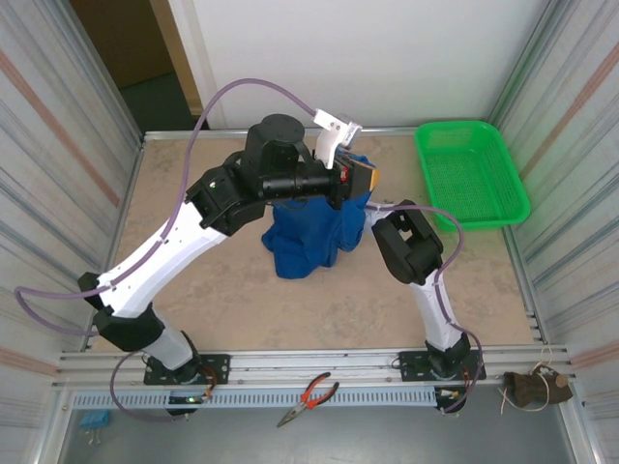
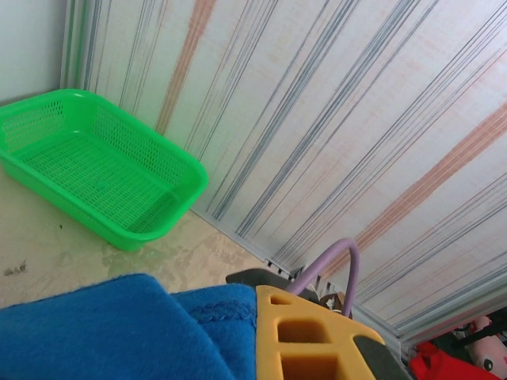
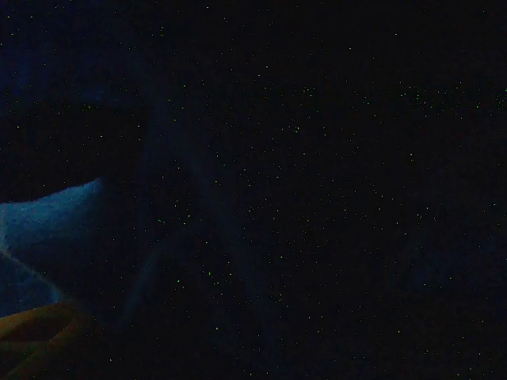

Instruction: Fold the inside-out t-shirt

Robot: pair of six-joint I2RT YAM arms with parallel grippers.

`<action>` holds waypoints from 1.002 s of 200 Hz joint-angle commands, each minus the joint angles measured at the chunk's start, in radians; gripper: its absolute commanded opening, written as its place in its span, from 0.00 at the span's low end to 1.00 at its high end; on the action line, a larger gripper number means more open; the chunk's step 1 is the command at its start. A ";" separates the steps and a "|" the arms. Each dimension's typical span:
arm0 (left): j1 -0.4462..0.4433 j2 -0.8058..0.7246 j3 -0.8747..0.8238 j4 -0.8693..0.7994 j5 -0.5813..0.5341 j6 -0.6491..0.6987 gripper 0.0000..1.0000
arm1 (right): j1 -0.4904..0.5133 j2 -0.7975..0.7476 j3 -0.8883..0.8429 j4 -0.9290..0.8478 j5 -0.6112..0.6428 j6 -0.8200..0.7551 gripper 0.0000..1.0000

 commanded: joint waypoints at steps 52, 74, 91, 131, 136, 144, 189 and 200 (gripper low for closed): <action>0.018 0.067 0.202 0.014 0.091 -0.016 0.00 | 0.009 0.167 0.143 -0.273 0.051 0.026 0.83; 0.018 0.087 0.246 -0.004 0.098 -0.015 0.00 | 0.011 0.199 0.197 -0.333 0.053 0.024 0.74; 0.019 0.086 0.247 -0.007 0.094 -0.015 0.00 | 0.009 0.206 0.200 -0.343 0.035 0.017 0.51; 0.027 0.063 0.214 -0.008 0.074 -0.012 0.00 | 0.011 0.184 0.160 -0.312 0.003 0.005 0.03; 0.029 0.060 0.208 -0.006 0.071 -0.013 0.00 | 0.009 0.178 0.153 -0.304 -0.002 0.001 0.00; 0.033 0.051 0.197 -0.002 0.066 -0.013 0.00 | 0.008 0.164 0.143 -0.291 -0.014 -0.006 0.00; 0.085 -0.025 0.062 0.014 -0.015 -0.032 0.00 | -0.011 -0.013 0.041 -0.152 -0.179 -0.080 0.00; 0.128 -0.064 -0.010 0.027 -0.049 -0.052 0.00 | -0.015 -0.081 0.007 -0.119 -0.237 -0.108 0.00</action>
